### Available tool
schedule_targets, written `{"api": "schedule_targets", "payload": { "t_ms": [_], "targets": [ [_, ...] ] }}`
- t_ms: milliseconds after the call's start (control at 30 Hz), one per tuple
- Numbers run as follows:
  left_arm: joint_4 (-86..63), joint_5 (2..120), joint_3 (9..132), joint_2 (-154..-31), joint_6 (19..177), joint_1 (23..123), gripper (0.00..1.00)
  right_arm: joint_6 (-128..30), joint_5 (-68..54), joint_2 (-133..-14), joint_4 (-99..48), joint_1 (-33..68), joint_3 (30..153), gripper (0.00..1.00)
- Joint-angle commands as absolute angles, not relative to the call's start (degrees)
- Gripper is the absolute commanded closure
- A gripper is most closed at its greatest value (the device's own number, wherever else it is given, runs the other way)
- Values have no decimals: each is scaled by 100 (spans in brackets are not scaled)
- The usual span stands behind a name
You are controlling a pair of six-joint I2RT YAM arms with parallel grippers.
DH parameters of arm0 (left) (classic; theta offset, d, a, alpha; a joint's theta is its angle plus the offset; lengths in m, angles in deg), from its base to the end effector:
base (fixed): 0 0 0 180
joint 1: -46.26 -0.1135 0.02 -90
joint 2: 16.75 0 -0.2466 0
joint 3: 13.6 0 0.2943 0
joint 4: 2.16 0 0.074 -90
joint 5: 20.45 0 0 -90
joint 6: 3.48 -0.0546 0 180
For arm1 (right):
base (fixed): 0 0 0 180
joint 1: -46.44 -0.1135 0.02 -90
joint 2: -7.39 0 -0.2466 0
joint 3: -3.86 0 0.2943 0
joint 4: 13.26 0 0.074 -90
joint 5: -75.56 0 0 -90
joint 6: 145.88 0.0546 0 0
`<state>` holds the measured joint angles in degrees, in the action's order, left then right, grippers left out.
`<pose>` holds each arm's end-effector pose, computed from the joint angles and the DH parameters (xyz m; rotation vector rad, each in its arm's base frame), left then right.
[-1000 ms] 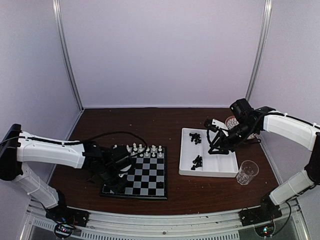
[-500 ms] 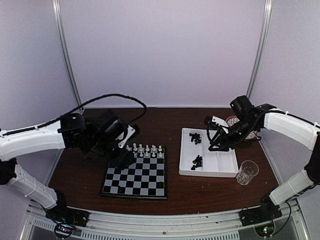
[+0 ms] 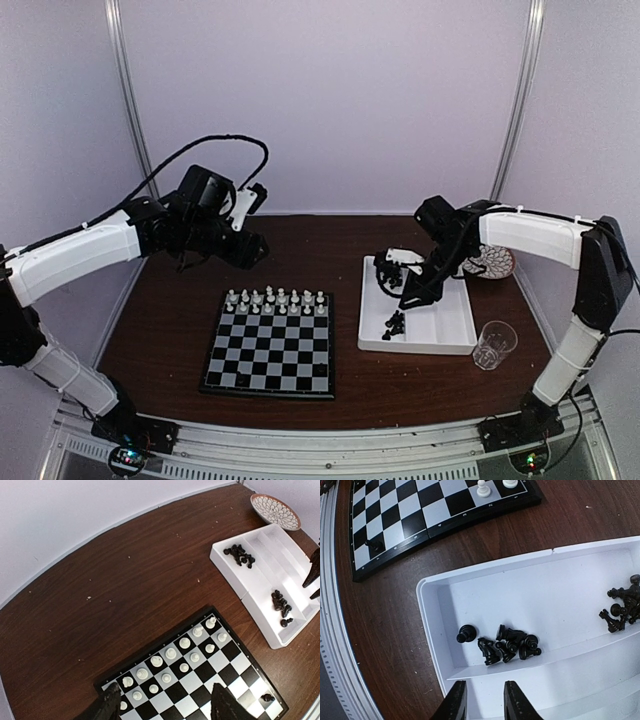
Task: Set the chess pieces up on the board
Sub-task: Pick up the bishop from the storage box.
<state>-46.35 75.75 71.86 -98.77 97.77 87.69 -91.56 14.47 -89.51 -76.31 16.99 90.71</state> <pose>0.2864 -0.2449 0.2916 0.5441 2.2375 -0.3564 0.3134 0.2073 0.1904 -1.5652 2.2555 0.6840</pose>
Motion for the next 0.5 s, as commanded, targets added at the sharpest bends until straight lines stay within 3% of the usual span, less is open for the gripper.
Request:
{"api": "schedule_targets", "payload": {
  "t_ms": [0, 467],
  "targets": [
    [-3944, 7171, 6652, -9806, 9499, 8635, 39, -9183, 1166, -9032, -7823, 1382, 9123, 71],
    [-3985, 7070, 6601, -9680, 9506, 8621, 39, -9025, 742, -10014, -7951, 953, 9645, 78]
  ]
}}
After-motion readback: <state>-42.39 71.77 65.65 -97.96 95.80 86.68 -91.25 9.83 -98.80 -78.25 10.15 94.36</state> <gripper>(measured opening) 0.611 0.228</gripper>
